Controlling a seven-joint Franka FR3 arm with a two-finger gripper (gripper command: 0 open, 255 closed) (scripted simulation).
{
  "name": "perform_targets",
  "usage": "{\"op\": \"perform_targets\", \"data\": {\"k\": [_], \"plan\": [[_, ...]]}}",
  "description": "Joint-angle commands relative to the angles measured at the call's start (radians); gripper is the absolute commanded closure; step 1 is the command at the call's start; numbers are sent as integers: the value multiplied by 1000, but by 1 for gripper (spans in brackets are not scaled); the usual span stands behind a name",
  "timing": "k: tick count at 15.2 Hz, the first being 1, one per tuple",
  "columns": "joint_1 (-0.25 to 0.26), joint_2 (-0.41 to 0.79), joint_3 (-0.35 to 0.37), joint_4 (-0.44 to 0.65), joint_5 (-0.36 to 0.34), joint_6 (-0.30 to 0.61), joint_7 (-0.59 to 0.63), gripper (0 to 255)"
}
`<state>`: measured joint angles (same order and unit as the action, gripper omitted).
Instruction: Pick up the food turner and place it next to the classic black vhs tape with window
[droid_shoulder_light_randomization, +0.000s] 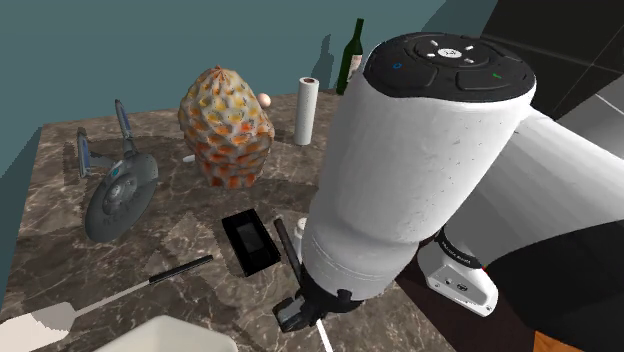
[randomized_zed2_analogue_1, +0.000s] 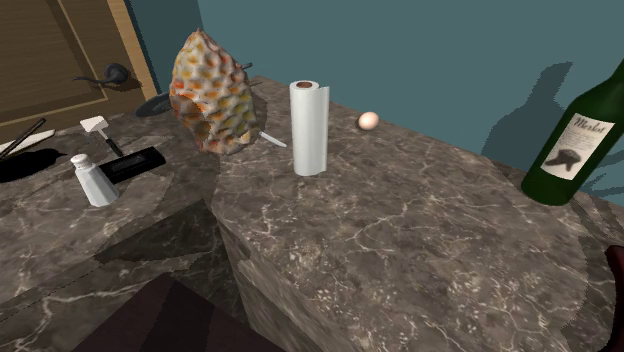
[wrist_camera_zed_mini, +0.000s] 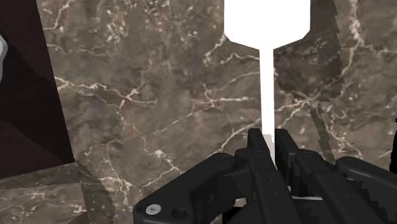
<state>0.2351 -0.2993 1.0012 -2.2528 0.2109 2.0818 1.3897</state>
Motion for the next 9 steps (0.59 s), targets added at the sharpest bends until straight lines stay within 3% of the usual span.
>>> {"op": "perform_targets", "data": {"k": [1,9], "plan": [[-40,85,92,70,-70,-1,100,255],[-80,177,159,7,-154,113,170,255]]}}
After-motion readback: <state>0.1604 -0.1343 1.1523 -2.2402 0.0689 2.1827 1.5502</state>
